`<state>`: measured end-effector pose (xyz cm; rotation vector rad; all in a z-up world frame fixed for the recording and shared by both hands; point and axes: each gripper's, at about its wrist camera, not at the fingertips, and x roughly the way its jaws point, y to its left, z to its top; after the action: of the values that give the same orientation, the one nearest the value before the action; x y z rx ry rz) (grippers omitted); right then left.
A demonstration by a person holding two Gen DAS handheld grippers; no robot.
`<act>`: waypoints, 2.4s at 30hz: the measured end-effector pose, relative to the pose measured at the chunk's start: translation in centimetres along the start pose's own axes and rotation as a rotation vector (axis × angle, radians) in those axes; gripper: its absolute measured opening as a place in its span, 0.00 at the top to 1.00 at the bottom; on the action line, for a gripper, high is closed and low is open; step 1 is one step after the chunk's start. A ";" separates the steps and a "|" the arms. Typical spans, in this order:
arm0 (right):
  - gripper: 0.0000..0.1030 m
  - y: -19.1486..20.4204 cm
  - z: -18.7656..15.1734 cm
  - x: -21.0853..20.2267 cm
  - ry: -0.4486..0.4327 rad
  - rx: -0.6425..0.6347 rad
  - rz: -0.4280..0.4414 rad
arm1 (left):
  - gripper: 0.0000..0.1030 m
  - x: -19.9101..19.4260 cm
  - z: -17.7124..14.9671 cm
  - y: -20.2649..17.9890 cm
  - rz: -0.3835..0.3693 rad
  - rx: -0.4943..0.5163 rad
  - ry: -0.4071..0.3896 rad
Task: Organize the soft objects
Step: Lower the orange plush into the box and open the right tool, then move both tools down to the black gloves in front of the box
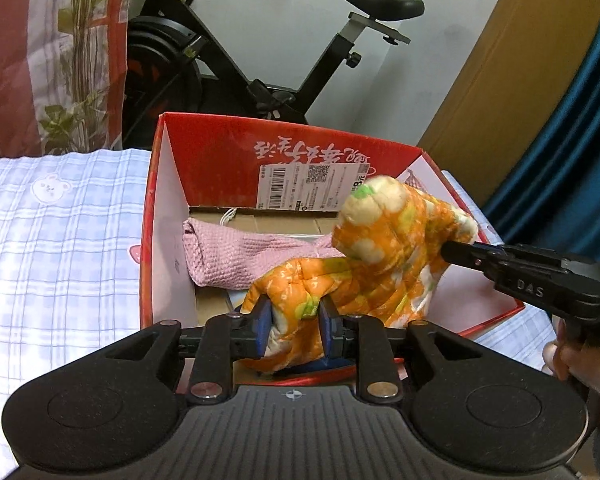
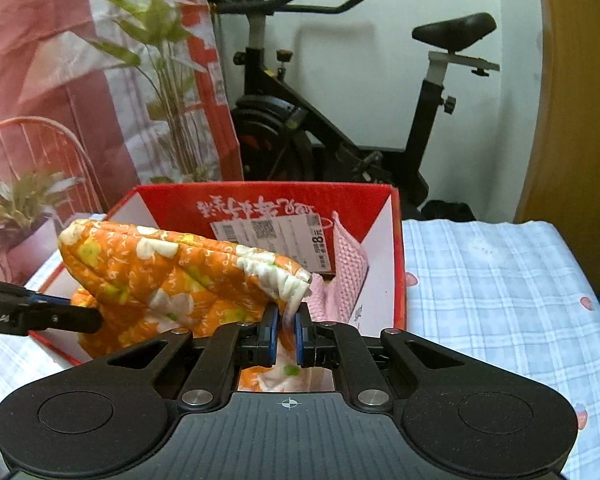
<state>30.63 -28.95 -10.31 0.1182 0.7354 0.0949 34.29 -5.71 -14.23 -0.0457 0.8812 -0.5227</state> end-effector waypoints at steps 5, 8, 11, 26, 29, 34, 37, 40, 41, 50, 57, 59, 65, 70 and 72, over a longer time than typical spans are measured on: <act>0.92 0.3 0.1 1.5 0.016 -0.009 -0.013 | 0.51 0.1 0.2 0.0 -0.002 0.010 -0.014; 0.85 0.7 -0.1 1.7 0.005 -0.017 -0.017 | 0.46 0.0 0.3 -0.2 0.026 0.026 -0.033; 0.72 1.1 -0.2 1.4 -0.012 -0.031 -0.019 | 0.39 -0.4 0.4 -0.6 0.053 0.041 -0.058; 0.03 3.2 -0.5 -3.4 -0.106 -0.092 0.015 | 0.04 -4.3 -0.4 -2.3 0.153 0.084 -0.149; 0.00 3.5 -1.0 -4.6 -0.132 -0.091 0.017 | 0.03 -5.3 -0.8 -2.5 0.189 0.082 -0.163; 0.00 4.2 -2.1 -6.4 -0.167 -0.110 -0.010 | 0.03 -7.2 -1.8 -3.0 0.241 0.103 -0.193; 0.00 4.4 -2.8 -7.4 -0.183 -0.117 -0.013 | 0.03 -8.0 -2.7 -3.2 0.260 0.116 -0.202; 0.00 4.4 -3.6 -8.4 -0.206 -0.102 -0.012 | 0.03 -8.7 -3.7 -3.7 0.282 0.130 -0.214; 0.00 4.4 -3.9 -8.7 -0.218 -0.096 -0.012 | 0.03 -8.9 -4.0 -3.9 0.287 0.133 -0.219; 0.00 4.5 -7.3 -10.9 -0.245 -0.067 -0.001 | 0.03 -10.9 -7.9 -4.4 0.302 0.109 -0.248; 0.00 4.8 -10.5 -12.1 -0.232 -0.046 0.010 | 0.03 -11.7 -12.1 -3.8 0.305 0.092 -0.240; 0.00 4.9 -11.7 -12.2 -0.221 -0.044 0.015 | 0.03 -11.8 -13.2 -3.5 0.308 0.086 -0.226; 0.00 6.0 -15.2 -12.3 -0.186 -0.043 0.049 | 0.03 -11.4 -16.3 -2.2 0.282 0.023 -0.166; 0.01 7.4 -17.3 -12.0 -0.141 -0.068 0.079 | 0.10 -10.9 -18.2 -1.4 0.242 -0.031 -0.133; 0.03 8.3 -17.6 -12.0 -0.140 -0.102 0.102 | 0.11 -10.9 -18.8 -1.4 0.219 -0.045 -0.132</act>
<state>9.54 -20.99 -14.10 0.0641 0.5839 0.2191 14.00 1.24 -18.12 -0.0235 0.7579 -0.2920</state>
